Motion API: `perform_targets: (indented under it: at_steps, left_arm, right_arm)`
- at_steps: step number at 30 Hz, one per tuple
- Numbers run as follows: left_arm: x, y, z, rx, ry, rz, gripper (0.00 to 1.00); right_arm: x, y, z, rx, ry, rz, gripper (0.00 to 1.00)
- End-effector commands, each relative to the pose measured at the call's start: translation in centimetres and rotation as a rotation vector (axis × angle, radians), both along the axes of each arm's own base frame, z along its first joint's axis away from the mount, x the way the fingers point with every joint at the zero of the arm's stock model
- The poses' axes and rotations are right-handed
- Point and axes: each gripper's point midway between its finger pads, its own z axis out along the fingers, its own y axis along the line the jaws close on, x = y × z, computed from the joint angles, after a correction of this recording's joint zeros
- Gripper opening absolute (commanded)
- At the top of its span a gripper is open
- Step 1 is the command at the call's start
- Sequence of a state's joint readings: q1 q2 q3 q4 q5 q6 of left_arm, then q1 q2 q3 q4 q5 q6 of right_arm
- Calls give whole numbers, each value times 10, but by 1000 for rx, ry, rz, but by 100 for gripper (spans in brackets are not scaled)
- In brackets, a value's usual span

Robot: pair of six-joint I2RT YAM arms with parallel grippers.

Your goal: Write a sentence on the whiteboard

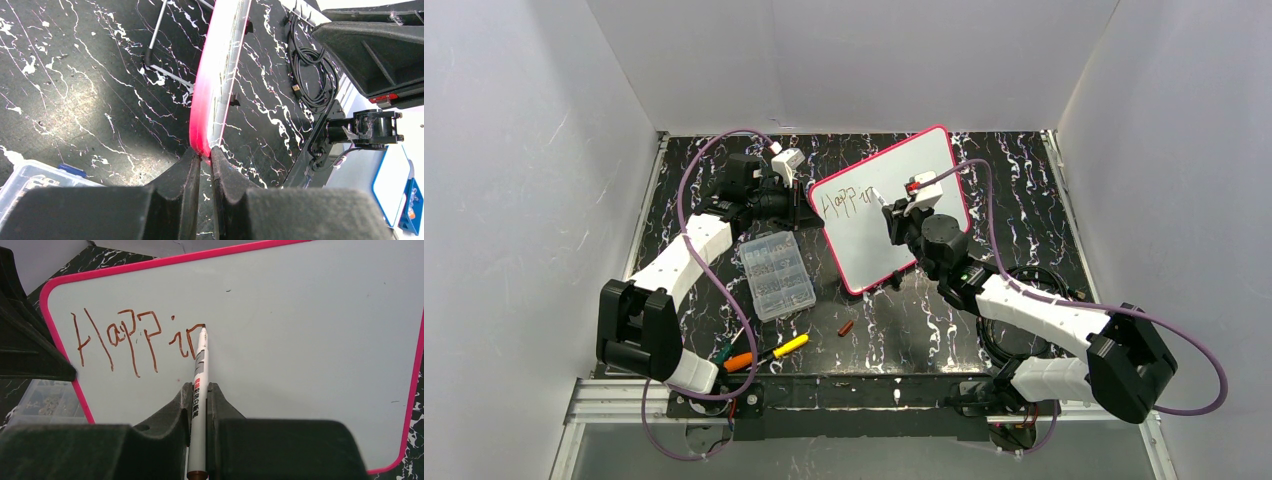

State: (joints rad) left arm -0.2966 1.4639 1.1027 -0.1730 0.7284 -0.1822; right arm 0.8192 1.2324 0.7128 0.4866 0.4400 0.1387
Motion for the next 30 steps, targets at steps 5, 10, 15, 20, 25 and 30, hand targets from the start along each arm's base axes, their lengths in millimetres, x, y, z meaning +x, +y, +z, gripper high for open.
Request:
perform_targets:
  at_steps: [5,10,15,20,25,30]
  left_arm:
    - [-16,-4,22,-23,-54,-55,0]
    - [-16,-4,23,-24,-55,-55,0]
    - [-15,-4,23,-23,-55,-53,0]
    - [-15,-3,23,-23,-56,-51,0]
    - [-15,-4,23,-23,-55,-53,0]
    - [-15,-4,24,-24,-56,-53,0]
  right_arm:
    - [-6,-8,-14,-17,45,-15,1]
    - [-10,-12,-21,-17,62,-14,1]
    - [-12,-13,-19,-13,61,-14,1]
    - [-13,-17,-6,11,37,-23,1]
    - [-13,-24,15,47,-13,-50,1]
    - [-7,-22,20,37,-29,-62,1]
